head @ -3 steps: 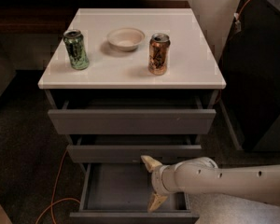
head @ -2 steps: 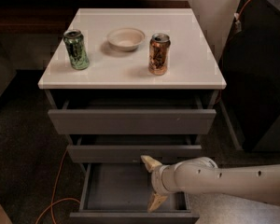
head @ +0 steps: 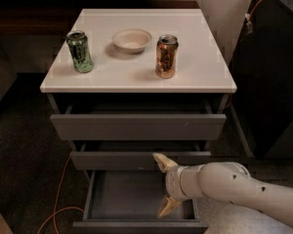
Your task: Place orange can into bottom drawer
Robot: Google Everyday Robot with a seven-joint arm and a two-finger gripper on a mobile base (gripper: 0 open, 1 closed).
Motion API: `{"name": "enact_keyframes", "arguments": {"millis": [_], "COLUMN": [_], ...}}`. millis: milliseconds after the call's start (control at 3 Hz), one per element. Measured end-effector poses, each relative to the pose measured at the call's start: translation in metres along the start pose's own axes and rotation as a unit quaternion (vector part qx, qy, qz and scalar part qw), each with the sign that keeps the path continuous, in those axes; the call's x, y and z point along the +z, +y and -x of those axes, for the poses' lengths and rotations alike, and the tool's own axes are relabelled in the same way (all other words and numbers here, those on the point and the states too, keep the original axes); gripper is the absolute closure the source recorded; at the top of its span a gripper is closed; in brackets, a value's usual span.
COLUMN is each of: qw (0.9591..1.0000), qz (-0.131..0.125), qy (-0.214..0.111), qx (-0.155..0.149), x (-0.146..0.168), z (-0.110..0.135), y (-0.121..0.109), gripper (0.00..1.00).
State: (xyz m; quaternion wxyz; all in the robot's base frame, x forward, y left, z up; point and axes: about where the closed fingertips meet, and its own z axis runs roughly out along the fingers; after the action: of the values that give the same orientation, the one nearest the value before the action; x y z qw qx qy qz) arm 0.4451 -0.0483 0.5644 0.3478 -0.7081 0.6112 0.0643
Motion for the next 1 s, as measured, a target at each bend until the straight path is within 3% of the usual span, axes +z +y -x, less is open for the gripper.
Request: {"name": "enact_keyframes", "arguments": {"millis": [333, 1000], "qw": [0.9999, 0.9992], "qz": [-0.013, -0.014], "qy": [0.002, 0.021], "qx": [0.008, 0.030], "x": [-0.051, -0.136], "z": [0.017, 0.029], "y": [-0.013, -0.069], "gripper": [0.00, 0.00]}}
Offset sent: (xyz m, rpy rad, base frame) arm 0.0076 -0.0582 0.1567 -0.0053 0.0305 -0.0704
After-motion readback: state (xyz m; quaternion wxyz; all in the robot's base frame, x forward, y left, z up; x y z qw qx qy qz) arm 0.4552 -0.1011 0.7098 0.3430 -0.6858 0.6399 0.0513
